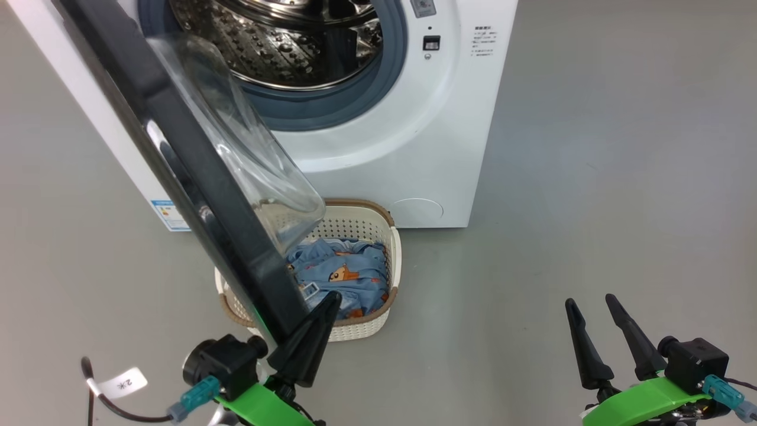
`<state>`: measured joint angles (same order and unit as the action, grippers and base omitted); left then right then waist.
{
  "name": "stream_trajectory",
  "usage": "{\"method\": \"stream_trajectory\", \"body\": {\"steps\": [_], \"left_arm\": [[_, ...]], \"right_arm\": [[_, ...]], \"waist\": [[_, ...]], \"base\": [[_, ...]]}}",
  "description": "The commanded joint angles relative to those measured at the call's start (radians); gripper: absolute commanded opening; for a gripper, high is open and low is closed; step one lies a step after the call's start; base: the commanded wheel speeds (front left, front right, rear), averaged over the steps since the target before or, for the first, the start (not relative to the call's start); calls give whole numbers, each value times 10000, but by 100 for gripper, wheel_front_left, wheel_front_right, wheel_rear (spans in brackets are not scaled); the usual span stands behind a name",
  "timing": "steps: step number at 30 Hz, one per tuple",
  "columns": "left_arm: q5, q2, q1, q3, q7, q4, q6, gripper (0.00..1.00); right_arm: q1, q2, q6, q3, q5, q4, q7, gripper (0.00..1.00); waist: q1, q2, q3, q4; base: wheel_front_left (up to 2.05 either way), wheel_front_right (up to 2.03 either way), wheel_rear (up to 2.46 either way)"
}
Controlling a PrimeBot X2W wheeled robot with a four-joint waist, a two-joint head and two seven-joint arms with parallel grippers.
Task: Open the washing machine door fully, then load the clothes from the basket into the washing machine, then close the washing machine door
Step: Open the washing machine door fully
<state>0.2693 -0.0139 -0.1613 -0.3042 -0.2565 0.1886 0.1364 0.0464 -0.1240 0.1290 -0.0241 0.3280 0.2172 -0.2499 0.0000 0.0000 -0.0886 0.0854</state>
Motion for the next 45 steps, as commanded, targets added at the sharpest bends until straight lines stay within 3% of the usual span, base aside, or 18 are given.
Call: {"method": "stream_trajectory", "body": {"steps": [1,18,28,36,45], "left_arm": [[70,-365,-210,836,-53,-143,-287,0],[13,-364,332,1389,-53,-512,-920,0],[78,-364,1109,1637,-53,-1134,-1281,0],[196,-364,1299,2037,-53,-996,-1372,0],[385,-364,1133,3093,-53,-493,-1384,0]], "right_arm": [[232,-46,17,-249,102,-194,-118,100],[72,-69,17,-279,190,-120,-118,100],[-44,-53,17,-251,239,-95,-118,100],[-103,8,17,-220,232,-90,-118,100],[-100,26,17,-263,224,-92,-118,100]], "waist": [[0,0,37,73],[0,0,285,871],[0,0,356,1669],[0,0,410,2273],[0,0,390,2370]], "base": [[0,0,0],[0,0,0],[0,0,0],[0,0,0],[0,0,0]]}}
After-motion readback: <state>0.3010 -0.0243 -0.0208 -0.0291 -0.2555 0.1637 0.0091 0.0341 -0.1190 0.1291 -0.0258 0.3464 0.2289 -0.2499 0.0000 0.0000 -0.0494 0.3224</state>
